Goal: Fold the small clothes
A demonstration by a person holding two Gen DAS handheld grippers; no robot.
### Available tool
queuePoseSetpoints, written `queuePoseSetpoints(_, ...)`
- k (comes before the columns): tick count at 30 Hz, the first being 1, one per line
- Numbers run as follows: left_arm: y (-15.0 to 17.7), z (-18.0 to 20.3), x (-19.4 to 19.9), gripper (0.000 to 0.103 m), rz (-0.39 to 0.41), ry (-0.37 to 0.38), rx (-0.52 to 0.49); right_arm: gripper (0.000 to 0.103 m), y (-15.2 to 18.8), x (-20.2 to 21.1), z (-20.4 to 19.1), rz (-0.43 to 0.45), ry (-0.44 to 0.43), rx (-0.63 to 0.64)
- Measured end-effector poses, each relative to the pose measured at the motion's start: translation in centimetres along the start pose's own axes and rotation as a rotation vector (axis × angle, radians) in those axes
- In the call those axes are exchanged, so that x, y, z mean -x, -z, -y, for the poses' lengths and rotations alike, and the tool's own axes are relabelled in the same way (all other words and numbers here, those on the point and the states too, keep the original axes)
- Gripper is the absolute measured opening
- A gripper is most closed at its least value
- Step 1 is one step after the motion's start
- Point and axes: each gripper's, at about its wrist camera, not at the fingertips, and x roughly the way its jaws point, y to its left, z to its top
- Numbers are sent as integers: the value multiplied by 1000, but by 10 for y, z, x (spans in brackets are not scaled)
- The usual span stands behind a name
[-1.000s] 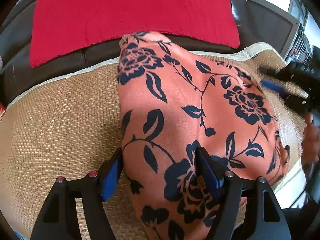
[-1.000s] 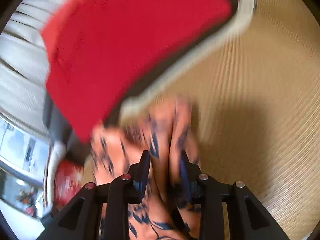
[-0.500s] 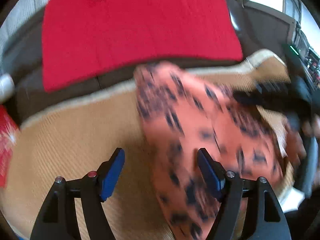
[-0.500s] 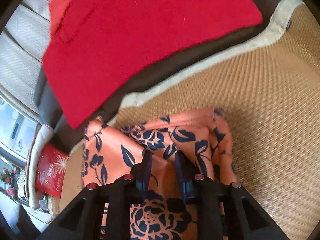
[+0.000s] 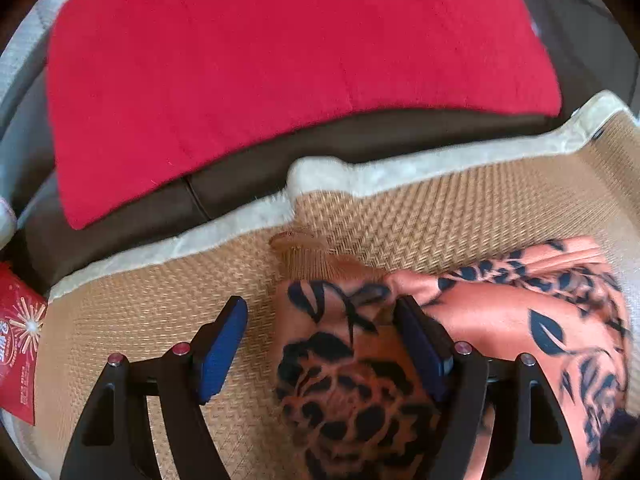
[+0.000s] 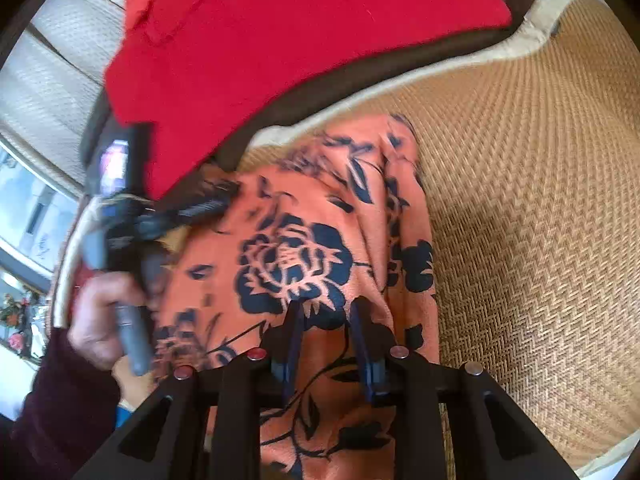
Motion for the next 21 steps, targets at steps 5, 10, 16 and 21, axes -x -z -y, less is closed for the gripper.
queuePoseSetpoints(5, 37, -14, 77, 78, 117, -18, -2, 29, 1, 26, -13, 71, -46, 14)
queuePoseSetpoints(10, 100, -13, 120, 83, 150, 0, -34, 29, 30, 46, -41, 113, -67, 100)
queuePoseSetpoints(16, 140, -4, 93, 83, 179, -38, -9, 28, 42, 5, -27, -22, 18, 35)
queuePoseSetpoints(21, 136, -14, 92, 86, 176, 14, -4, 28, 43, 8, -35, 3, 44, 83)
